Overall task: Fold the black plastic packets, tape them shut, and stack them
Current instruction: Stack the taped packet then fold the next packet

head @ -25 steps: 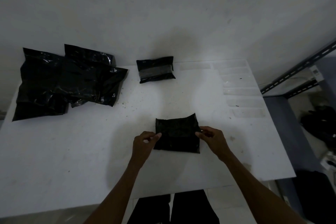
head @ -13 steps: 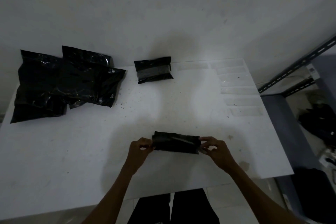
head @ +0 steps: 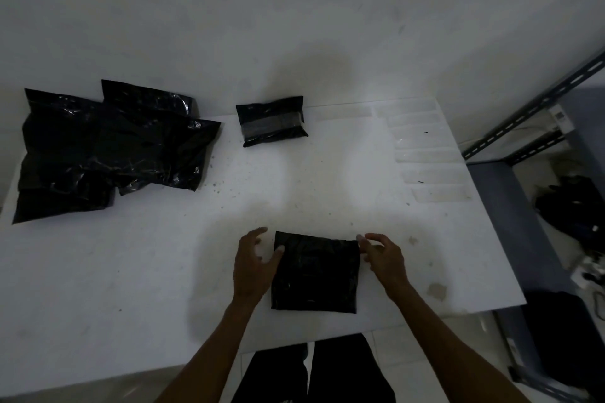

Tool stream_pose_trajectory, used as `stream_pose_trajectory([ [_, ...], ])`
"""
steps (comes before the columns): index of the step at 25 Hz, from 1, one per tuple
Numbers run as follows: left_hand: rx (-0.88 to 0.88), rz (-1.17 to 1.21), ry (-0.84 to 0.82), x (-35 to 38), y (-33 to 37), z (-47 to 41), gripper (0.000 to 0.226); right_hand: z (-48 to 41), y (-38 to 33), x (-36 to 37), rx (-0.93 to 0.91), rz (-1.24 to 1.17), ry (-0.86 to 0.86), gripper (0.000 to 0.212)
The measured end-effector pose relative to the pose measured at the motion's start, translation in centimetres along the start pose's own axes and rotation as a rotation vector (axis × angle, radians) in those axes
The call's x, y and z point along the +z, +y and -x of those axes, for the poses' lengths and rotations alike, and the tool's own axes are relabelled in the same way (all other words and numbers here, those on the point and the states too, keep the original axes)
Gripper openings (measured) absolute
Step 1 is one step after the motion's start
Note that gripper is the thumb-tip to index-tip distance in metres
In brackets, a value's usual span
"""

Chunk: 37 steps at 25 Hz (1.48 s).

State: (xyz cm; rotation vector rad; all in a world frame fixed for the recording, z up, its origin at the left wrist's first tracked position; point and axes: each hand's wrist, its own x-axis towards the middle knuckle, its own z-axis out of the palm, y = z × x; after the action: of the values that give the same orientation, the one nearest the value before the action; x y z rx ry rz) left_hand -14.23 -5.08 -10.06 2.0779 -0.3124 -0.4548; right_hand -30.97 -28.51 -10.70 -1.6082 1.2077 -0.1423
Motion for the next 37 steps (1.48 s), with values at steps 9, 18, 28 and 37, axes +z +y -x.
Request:
stream_pose_trajectory([
  [9,0.692,-0.693,-0.253,4.5,-2.1,2.2,0.058,-2.8,-1.8,2.0,0.075,-0.043,0.032,0.019],
  [18,0.629,-0.654,-0.192,5.5,-0.8,-1.9,0.043,-6.8,-4.5,2.3,0.054,-0.181,0.045,0.019],
  [28,-0.030,-0.139,0.192,3.1,2.4,-3.1,0.045,-1.0,-1.2,4.9,-0.896,0.787,0.015,0.043],
  [37,-0.462,0.266,0.226,2.6,1.9,-6.8,0.037,-1.4,0.4,4.4,-0.933,0.940,-0.070,0.067],
])
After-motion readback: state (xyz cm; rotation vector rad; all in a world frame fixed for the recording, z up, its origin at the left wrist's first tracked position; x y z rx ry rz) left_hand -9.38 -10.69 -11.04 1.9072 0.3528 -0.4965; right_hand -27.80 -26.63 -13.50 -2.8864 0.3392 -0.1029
